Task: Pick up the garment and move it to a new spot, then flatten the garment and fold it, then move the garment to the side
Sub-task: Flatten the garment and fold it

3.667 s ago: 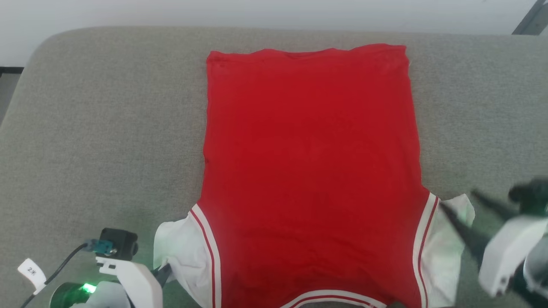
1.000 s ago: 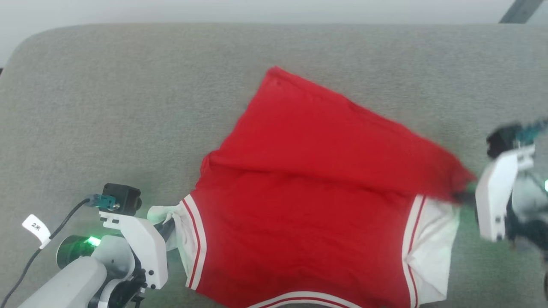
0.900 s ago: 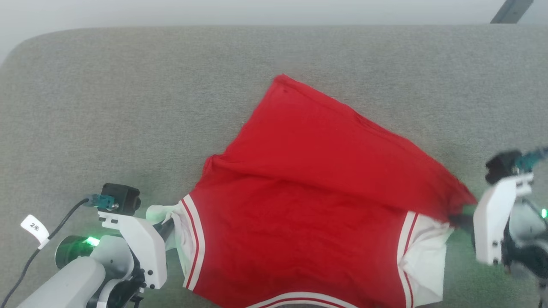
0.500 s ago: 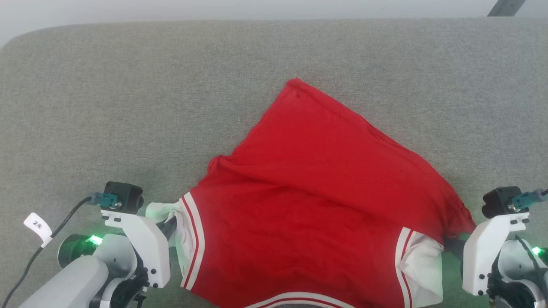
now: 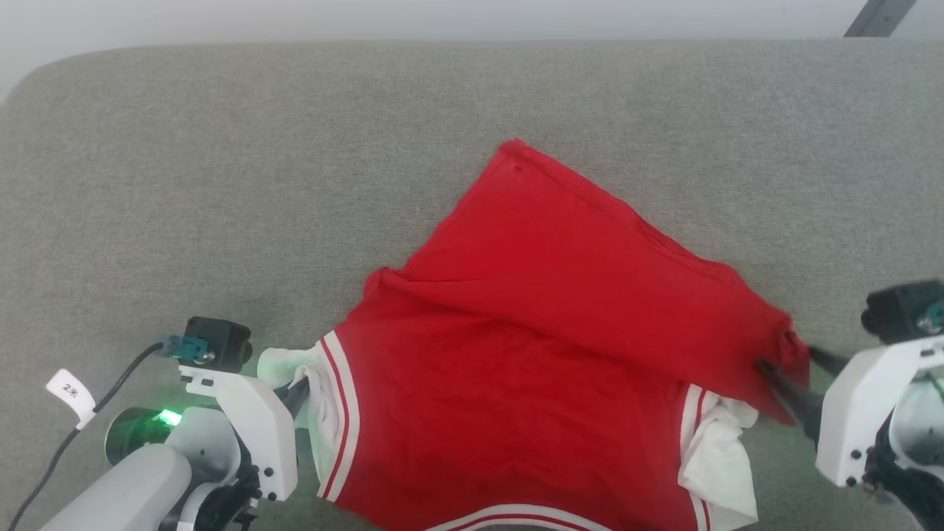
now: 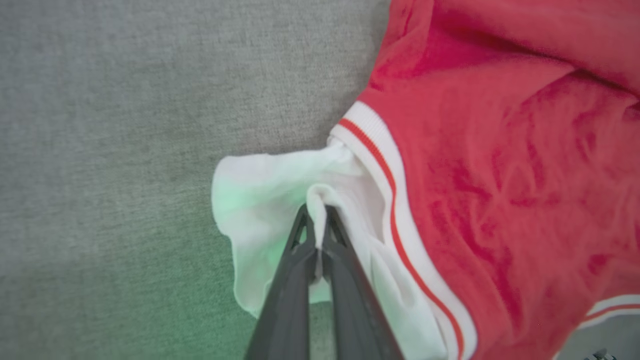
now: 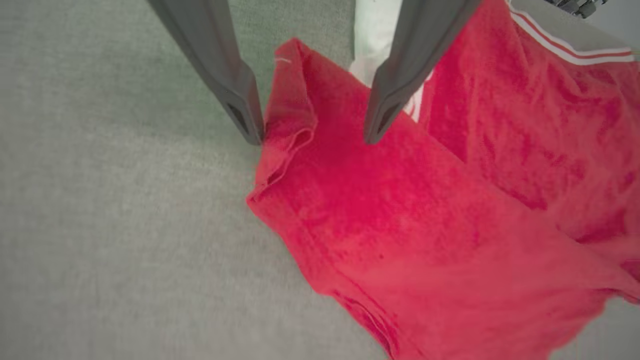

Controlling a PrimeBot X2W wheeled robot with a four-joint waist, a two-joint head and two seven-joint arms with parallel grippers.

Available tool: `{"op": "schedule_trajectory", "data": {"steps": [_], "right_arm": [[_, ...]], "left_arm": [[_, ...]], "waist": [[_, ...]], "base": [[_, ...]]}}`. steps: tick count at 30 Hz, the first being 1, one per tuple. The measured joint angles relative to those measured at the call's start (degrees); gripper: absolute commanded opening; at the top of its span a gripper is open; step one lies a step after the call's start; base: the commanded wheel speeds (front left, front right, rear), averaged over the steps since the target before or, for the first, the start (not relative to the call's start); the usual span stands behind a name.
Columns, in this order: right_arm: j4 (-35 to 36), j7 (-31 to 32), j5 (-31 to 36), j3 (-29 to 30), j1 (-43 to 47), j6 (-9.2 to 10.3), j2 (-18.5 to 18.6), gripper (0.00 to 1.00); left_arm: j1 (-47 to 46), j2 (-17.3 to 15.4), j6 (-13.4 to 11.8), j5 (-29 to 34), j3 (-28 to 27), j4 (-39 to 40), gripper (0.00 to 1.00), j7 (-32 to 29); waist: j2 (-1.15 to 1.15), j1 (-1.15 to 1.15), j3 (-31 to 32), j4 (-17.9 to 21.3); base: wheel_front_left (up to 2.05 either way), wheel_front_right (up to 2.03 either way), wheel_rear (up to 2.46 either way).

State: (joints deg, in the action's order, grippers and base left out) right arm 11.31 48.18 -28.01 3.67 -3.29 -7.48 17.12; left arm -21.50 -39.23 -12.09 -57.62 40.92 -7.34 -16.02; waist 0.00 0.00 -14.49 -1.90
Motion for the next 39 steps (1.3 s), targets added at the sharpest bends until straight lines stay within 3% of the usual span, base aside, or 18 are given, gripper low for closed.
{"op": "schedule_trajectory", "data": {"steps": [6,12,26,33,39], "right_arm": [[5.5,1.2,1.0,-1.2,-4.4,0.0,0.2,1.0],[2.3,-1.8,1.5,-5.7,-14.0,0.0,2.2,1.0],[-30.0,-9.9,-2.3,-22.7,-41.3,0.0,5.4,1.0],[-45.1,-5.6,-4.4,-33.6,-51.3,-0.01,7.8,1.0],[-52.9,-0.1,-7.9,-40.6,-56.8,-0.01,8.6,1.0]], "left_arm": [[0.1,0.4,-0.1,0.1,0.6,0.5,0.0,0.0],[-0.4,1.5,0.2,0.3,1.3,0.8,0.0,0.0],[-7.1,8.3,4.3,2.1,4.7,-3.3,0.0,-0.4],[-10.5,12.2,6.9,3.1,6.2,-7.3,0.0,0.3],[-12.1,14.5,8.9,3.2,6.6,-10.6,0.0,1.4]], "waist": [[0.0,0.0,0.1,-1.1],[0.0,0.0,-0.1,-3.1],[0.0,0.0,-3.8,-12.0],[0.0,0.0,-6.1,-16.7],[0.0,0.0,-7.8,-19.5]], "base": [[0.0,0.0,0.0],[0.0,0.0,0.0],[0.0,0.0,0.0],[0.0,0.0,0.0],[0.0,0.0,0.0]]}}
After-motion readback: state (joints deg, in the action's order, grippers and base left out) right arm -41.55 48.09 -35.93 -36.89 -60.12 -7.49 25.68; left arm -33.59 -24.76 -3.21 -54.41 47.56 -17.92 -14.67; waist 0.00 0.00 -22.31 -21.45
